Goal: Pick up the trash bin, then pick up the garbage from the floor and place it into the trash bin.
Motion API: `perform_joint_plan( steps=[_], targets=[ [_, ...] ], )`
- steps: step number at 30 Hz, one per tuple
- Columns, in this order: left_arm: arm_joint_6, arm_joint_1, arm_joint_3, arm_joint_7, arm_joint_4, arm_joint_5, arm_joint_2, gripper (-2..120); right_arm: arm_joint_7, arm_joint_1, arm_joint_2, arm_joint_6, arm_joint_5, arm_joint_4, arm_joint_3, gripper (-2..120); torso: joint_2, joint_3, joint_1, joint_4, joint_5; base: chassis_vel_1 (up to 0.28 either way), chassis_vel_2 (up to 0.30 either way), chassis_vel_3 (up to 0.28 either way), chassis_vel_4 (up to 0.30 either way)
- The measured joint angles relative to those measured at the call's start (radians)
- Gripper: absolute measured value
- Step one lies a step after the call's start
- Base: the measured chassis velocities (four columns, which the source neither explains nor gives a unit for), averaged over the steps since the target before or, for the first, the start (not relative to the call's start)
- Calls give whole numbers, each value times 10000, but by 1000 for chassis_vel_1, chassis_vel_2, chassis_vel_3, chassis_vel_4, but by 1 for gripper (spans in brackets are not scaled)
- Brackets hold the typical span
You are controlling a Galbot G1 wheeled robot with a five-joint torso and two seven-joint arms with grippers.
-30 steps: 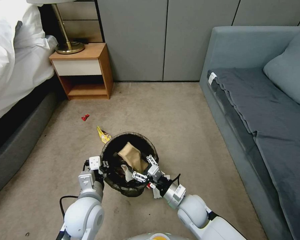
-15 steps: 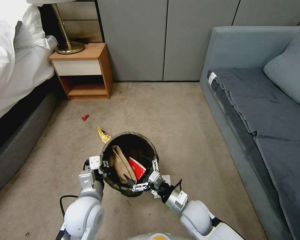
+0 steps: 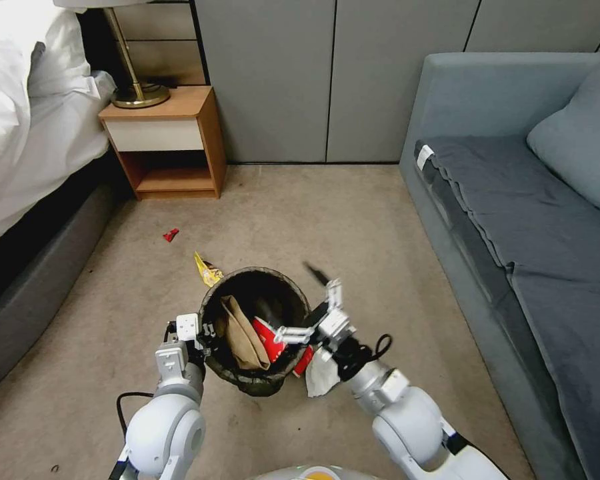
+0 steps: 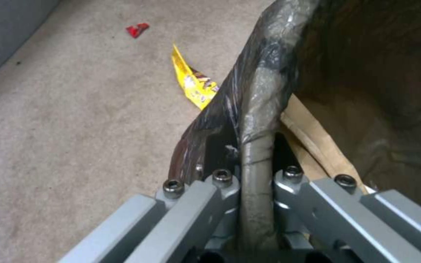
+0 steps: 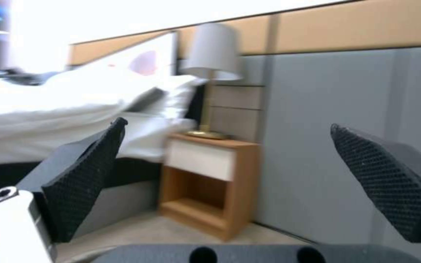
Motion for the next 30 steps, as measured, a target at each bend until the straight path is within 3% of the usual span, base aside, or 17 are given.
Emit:
perform_joint_plan(
  steps=[4,15,27,30],
  targets=[
    [-225,-43,-172,1,79,24,-24,0,1057,-1474,701,514,-583,116,772,100,0,0,0,0,0,0,0,0,0],
    [-319,27,-549,5,-8,-8,56,0,1175,-1965,511,901,-534,-420,1330,100,0,0,0,2,1,0,0,0,0],
    [-319,-20,-723,-6,-157,-105,63,0,802,-825,-982,-1048,1071,-1429,827,100,-1,1,0,-1,3,0,0,0,0],
    [-289,-77,-719,-32,-167,-140,49,0,815,-336,-1825,-2253,2307,-2034,302,100,0,1,0,1,3,0,0,0,0]
  ],
)
